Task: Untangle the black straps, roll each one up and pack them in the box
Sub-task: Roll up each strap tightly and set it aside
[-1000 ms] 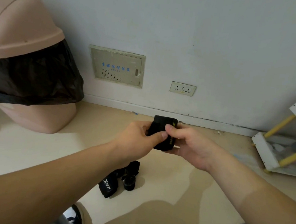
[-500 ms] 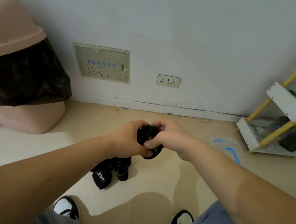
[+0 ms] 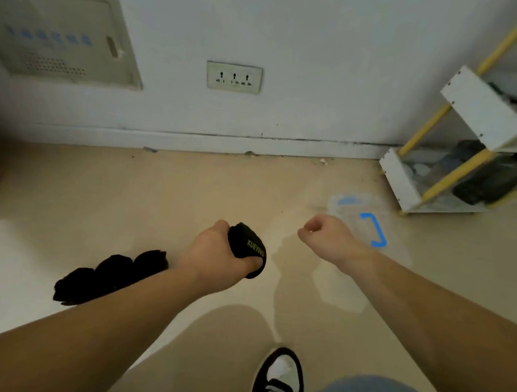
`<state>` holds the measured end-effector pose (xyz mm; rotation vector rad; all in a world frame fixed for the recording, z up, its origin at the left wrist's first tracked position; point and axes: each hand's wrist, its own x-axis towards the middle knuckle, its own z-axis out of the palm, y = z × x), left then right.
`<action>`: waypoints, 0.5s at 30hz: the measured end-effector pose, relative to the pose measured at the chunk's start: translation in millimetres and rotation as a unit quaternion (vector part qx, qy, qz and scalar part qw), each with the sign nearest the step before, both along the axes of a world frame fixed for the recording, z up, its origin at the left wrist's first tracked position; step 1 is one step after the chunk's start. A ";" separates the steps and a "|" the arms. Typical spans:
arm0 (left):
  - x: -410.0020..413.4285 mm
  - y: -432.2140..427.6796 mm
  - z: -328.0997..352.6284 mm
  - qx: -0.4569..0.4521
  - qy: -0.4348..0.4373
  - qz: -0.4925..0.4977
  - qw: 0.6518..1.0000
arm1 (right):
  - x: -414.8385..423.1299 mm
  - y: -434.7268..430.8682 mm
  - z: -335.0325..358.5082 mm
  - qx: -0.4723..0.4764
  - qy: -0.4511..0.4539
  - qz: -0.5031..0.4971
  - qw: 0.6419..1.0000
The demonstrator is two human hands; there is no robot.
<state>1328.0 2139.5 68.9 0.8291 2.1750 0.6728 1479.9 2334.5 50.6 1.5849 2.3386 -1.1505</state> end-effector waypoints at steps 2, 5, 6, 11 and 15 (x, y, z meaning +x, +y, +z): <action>10.7 21.4 -22.9 0.000 -0.014 -0.007 1.000 | 17.6 23.0 -33.2 0.025 -0.051 -0.034 0.998; 26.6 45.9 -57.0 0.002 -0.047 0.003 0.999 | 39.1 51.0 -73.3 0.021 -0.215 -0.011 0.976; 30.8 51.5 -67.3 0.007 -0.066 0.016 0.998 | 44.0 56.9 -83.6 0.015 -0.261 0.006 0.965; 34.1 62.0 -105.7 0.007 -0.121 0.041 0.992 | 52.8 65.3 -125.5 0.120 -0.323 0.022 0.938; 12.8 55.7 -121.9 -0.025 -0.112 0.053 0.992 | 35.4 55.1 -130.9 0.219 -0.288 0.065 0.930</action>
